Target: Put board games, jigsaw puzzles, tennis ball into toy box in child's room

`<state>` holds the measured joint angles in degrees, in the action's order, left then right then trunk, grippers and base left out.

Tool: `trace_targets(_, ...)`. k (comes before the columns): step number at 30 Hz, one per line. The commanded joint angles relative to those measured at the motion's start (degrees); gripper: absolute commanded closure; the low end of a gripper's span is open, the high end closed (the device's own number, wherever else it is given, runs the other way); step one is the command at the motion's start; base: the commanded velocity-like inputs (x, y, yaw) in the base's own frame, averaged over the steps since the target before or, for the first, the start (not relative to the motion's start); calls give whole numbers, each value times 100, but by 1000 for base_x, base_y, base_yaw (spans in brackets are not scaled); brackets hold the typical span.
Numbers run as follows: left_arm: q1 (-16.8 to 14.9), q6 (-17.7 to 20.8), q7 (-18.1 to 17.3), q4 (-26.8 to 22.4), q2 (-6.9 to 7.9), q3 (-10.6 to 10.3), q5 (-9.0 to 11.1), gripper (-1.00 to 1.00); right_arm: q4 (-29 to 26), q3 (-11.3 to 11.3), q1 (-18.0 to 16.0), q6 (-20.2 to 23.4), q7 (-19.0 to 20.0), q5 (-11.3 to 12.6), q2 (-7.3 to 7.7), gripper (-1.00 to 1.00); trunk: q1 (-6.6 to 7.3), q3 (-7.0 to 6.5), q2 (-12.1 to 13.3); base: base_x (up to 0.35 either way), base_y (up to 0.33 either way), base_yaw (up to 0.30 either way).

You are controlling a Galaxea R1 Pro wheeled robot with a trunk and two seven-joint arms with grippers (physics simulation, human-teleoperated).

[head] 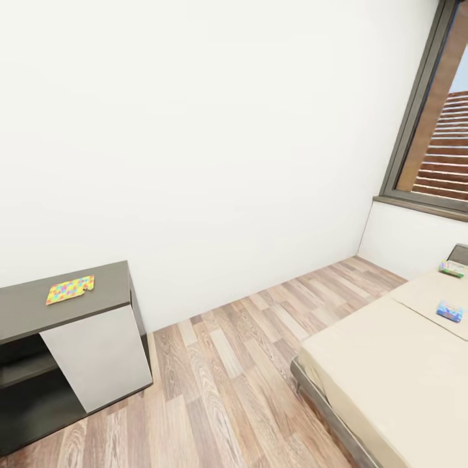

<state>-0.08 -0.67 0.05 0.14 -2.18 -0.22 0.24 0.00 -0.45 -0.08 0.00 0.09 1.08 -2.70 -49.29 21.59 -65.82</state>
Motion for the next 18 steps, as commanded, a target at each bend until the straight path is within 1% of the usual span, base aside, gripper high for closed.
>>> trace_targets(1, -1, -6, 2, -1, -1, -3, 3, -100, 0, -5, -1, 0, 0, 9, 2, -100, 22, -15, 39, 0, 0, 0)
trace_targets(12, -21, -4, 3, -30, 23, 4, 3, -100, 0, -8, -1, 0, 0, 18, -16, -100, 264, -213, 480, 0, 0, 0)
trace_targets(18, -32, 14, 10, -205, 32, 4, -3, -100, 0, -26, -1, 0, 0, 27, -26, -100, 396, -320, 721, 0, 0, 0)
